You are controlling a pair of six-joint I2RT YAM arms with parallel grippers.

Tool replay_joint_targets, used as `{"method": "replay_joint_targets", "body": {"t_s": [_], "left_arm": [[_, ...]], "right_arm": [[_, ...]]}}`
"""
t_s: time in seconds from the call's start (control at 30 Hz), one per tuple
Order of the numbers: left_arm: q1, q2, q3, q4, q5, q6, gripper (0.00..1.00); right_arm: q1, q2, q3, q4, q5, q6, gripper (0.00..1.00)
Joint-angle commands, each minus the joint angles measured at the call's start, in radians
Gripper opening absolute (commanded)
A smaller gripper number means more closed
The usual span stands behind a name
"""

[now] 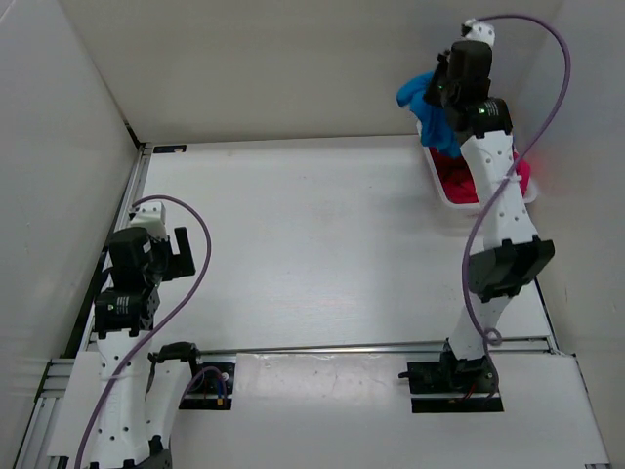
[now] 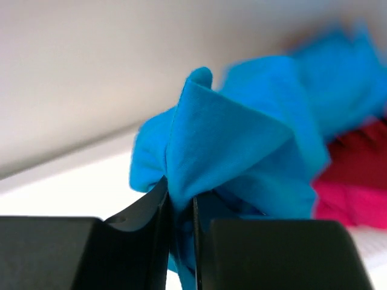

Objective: Fold and stack the t-shirts
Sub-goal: Move the tshirt to the center of the board

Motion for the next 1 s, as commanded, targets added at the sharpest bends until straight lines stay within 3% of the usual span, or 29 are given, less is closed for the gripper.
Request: {"method": "replay_joint_targets", "body": {"t_s": [0.0,0.1,0.17,0.27,0.47,0.57,0.6,0.63,0.77,0.97], "left_arm": [[-0.004,-0.015,0.018,0.022,0.04,0.0,0.99],[-0.004,-0.015,0.044,0.022,0.049,0.0,0.99],[-0.004,-0.015,0.056,0.022,0.049,0.0,0.99],[-0.004,-0.024,0.077,0.022,0.049,0.0,0.99],[-0.004,-0.044,0.077,0.002,0.058,0.0,0.99],[-0.004,-0.054,0.077,-0.02,0.095,0.0,0.99],[-0.004,-0.054,0.064,-0.055,0.115,0.0,0.99],[-0.004,-0.054,0.064,-0.075,0.17,0.0,0.99],[-0.004,-0.034,0.024,-0.208,0.259,0.0,0.99],[-0.004,0.071,-0.025,-0.265,0.335,0.0,0.99]], "right_arm": [[0.169,-0.144,0.093,0.111,-0.267,-0.098,0.0],[0.364,-0.207,0.064,0.134,-0.498,-0.098,0.0],[0.427,-0.242,0.004,0.134,-0.515,-0.098,0.0],[0.5,-0.334,-0.204,0.134,-0.431,-0.109,0.0],[0.489,-0.488,-0.654,0.111,-0.262,-0.086,0.01],[0.445,-0.497,-0.793,0.085,-0.327,-0.073,0.3],[0.419,-0.497,-0.828,0.075,-0.346,-0.073,0.5],[0.402,-0.497,-0.861,0.059,-0.346,-0.046,0.78],[0.308,-0.537,-1.005,0.036,-0.337,0.06,0.83],[0.317,-0.592,-1.167,0.059,-0.302,0.163,0.83]]}}
